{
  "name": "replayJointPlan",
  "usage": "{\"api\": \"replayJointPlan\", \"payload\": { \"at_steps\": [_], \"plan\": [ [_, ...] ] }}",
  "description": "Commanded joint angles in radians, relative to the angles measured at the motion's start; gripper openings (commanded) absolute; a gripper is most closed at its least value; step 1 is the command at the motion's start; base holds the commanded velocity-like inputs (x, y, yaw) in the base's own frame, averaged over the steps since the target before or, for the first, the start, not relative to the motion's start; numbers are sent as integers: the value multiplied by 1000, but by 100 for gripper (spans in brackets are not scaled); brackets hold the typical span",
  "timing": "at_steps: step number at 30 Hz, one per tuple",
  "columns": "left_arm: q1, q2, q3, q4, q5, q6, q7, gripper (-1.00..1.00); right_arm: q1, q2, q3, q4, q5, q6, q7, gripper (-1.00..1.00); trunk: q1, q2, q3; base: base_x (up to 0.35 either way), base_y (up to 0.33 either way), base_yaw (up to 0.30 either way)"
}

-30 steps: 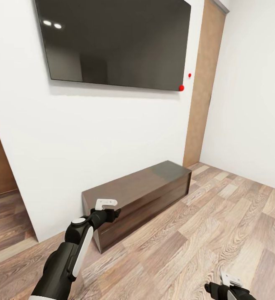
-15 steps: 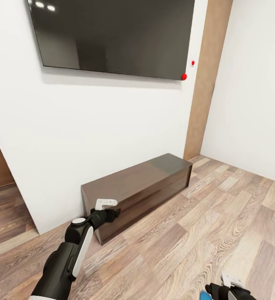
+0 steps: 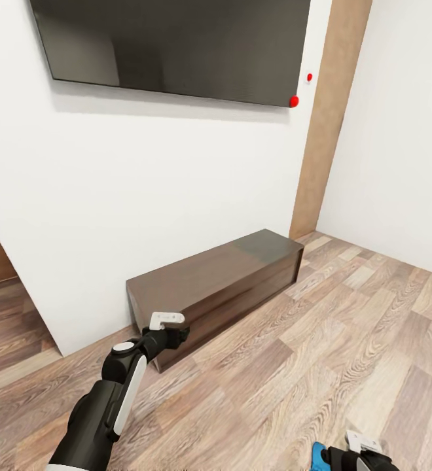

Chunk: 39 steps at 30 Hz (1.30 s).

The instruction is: In the bedroom, move the book from the bed onto either nightstand, and place the two sandals side by side next to the bed.

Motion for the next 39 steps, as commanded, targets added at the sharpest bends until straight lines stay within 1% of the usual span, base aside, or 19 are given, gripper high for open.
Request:
{"api": "replayJointPlan", "payload": {
  "at_steps": [1, 13, 18, 23, 24, 29, 39],
  "plan": [
    [0, 0, 0, 0, 0, 0, 0, 100, 0, 0, 0, 0, 0, 0, 0, 100, 0, 0, -4, 0, 0, 0],
    [0, 0, 0, 1, 0, 0, 0, 100, 0, 0, 2, 3, 3, -5, 2, 100, 6, -3, -50, 0, 0, 0],
    [0, 0, 0, 1, 0, 0, 0, 100, 0, 0, 1, 3, 3, -14, 14, 100, 8, -4, -70, 0, 0, 0],
    [0, 0, 0, 1, -1, 0, 0, 100, 0, -1, -1, 3, 3, -25, 57, 100, 10, -5, -89, 0, 0, 0],
    [0, 0, 0, 1, -1, 0, 0, 100, 0, -2, -2, 3, 3, -29, 78, 100, 11, -6, -93, 0, 0, 0],
    [0, 0, 0, 1, -1, 0, 0, 100, 0, -5, -1, 3, 2, -50, 137, 100, 13, -7, -112, 0, 0, 0],
    [0, 0, 0, 1, -1, 0, 0, 100, 0, -8, -3, 2, 5, -72, 152, 100, 17, -9, -151, 0, 0, 0]
  ]
}}
